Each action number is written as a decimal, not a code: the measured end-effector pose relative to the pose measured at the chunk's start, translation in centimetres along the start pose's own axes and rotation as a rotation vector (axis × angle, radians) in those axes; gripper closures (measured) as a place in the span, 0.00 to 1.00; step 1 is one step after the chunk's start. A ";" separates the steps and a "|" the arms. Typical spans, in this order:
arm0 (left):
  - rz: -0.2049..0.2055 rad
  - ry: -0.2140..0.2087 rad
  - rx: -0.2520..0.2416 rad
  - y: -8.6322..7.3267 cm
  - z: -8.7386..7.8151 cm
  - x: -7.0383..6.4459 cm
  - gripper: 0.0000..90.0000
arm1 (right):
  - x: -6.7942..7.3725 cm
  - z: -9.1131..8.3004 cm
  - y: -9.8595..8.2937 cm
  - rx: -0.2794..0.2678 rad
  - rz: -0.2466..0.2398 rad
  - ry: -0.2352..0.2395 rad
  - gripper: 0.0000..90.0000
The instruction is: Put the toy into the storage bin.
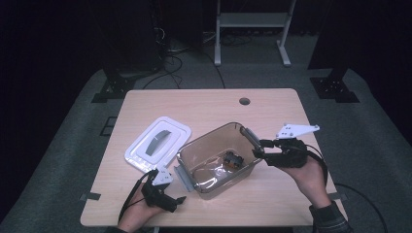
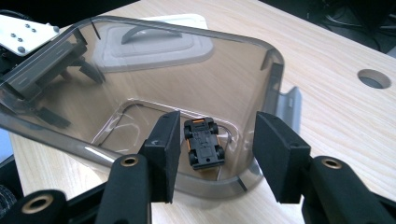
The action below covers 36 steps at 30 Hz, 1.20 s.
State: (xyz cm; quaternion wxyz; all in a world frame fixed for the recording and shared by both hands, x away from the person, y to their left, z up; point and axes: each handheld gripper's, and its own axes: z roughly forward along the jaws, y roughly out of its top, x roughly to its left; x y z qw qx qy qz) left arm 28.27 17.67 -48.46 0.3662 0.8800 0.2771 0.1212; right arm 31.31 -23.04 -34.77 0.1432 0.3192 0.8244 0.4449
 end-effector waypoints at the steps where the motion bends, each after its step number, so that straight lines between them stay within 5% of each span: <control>1: 0.000 0.000 0.000 0.0 0.0 0.0 0.00 | -0.1 -0.3 -0.1 -0.003 0.004 -0.004 0.56; 18: 0.002 -0.001 -0.002 0.0 0.0 0.0 0.00 | -1.6 -3.6 -4.1 -0.016 0.071 -0.084 0.39; 36: 0.003 -0.003 -0.002 0.0 0.0 0.1 0.00 | -3.0 -2.3 -9.4 0.022 0.134 -0.137 0.14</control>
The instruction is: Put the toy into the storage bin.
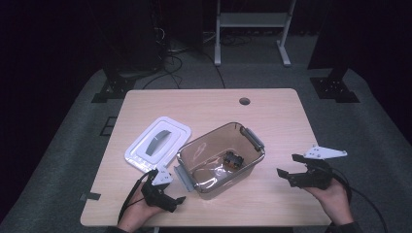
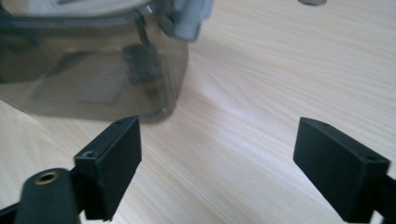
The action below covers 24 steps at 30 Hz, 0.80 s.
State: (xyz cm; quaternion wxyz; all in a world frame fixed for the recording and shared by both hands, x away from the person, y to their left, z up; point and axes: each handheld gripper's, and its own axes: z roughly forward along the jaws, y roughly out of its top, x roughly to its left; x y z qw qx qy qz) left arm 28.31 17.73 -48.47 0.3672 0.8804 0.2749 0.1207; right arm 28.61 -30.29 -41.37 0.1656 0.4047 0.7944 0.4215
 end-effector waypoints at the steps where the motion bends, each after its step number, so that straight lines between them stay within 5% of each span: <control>1: 0.000 0.000 0.000 0.0 0.0 0.0 0.00 | 0.0 0.2 -0.3 0.007 -0.001 -0.005 0.14; 8: 0.002 -0.004 -0.001 0.0 0.0 0.0 0.00 | 0.0 1.7 -2.4 0.059 -0.069 -0.021 0.09; 14: 0.003 -0.004 -0.002 0.0 0.0 0.0 0.00 | -0.3 2.9 -3.9 0.111 -0.055 -0.011 0.03; 24: 0.001 -0.002 -0.001 0.0 0.0 0.0 0.00 | -0.7 3.7 -4.8 0.123 -0.060 -0.015 0.02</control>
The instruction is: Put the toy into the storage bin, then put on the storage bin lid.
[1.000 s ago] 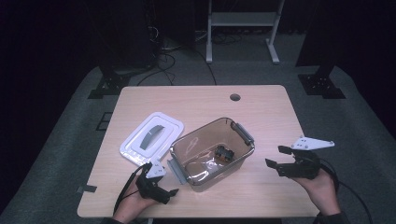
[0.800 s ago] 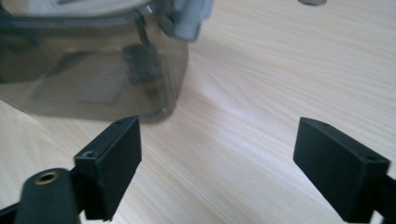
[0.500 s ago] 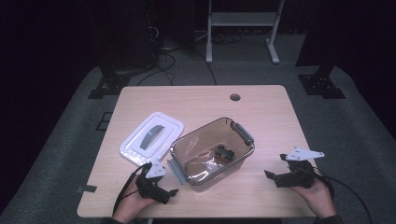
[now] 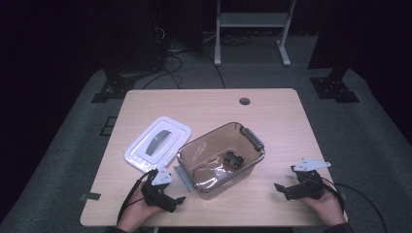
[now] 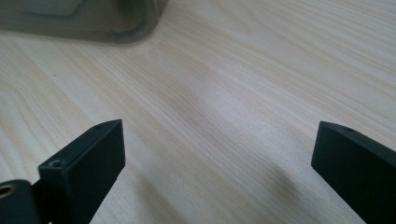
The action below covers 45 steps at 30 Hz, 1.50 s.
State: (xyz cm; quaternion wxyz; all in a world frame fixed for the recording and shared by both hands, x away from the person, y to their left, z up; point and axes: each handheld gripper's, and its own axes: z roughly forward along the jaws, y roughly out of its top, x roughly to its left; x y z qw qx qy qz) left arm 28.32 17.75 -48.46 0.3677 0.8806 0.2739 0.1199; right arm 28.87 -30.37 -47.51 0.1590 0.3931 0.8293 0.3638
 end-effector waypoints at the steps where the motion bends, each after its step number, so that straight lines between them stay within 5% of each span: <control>1: 0.000 0.000 0.001 0.0 0.0 0.0 0.00 | 0.0 0.1 -0.1 0.001 -0.002 0.000 0.02; 17: 0.000 0.018 0.013 0.3 -1.2 0.1 0.00 | 0.0 1.3 -0.5 0.031 -0.020 -0.001 0.02; 45: -0.037 0.101 -0.040 2.7 -3.7 3.5 0.00 | 0.3 1.3 -0.6 0.021 -0.006 -0.015 0.02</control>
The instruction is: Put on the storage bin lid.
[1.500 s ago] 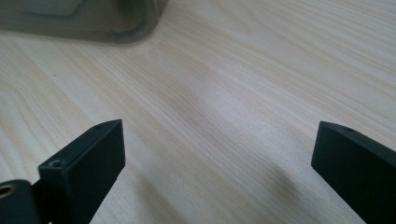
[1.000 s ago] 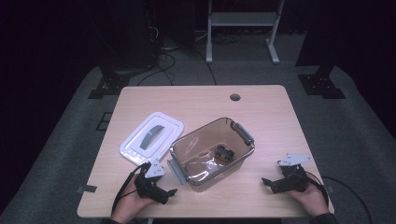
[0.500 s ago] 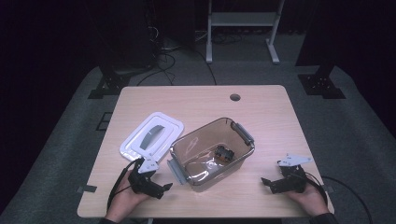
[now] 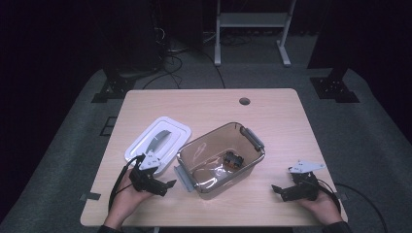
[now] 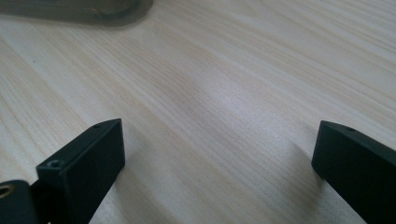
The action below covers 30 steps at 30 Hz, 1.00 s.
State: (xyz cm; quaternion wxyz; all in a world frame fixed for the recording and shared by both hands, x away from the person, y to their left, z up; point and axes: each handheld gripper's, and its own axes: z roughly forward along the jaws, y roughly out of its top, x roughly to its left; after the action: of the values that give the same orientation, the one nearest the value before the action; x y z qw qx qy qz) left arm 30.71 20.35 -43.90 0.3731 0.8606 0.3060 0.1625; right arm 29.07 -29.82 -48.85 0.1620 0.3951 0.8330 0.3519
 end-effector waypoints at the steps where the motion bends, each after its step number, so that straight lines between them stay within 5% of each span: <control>1: 0.001 0.003 0.000 0.1 0.0 0.2 0.00 | 0.0 0.0 0.0 0.000 0.000 0.000 0.02; 19: -0.038 0.074 -0.040 2.5 0.0 4.7 0.00 | 0.0 0.0 0.0 0.000 0.000 0.000 0.02; 30: -0.075 0.115 -0.046 2.9 1.5 7.4 0.00 | 0.0 0.0 0.0 0.000 0.000 0.000 0.02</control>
State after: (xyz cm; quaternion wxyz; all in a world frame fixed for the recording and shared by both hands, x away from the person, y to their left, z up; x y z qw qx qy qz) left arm 38.22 22.78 -42.37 0.3802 0.8290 0.3554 0.2046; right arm 29.08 -29.82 -48.85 0.1620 0.3951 0.8330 0.3518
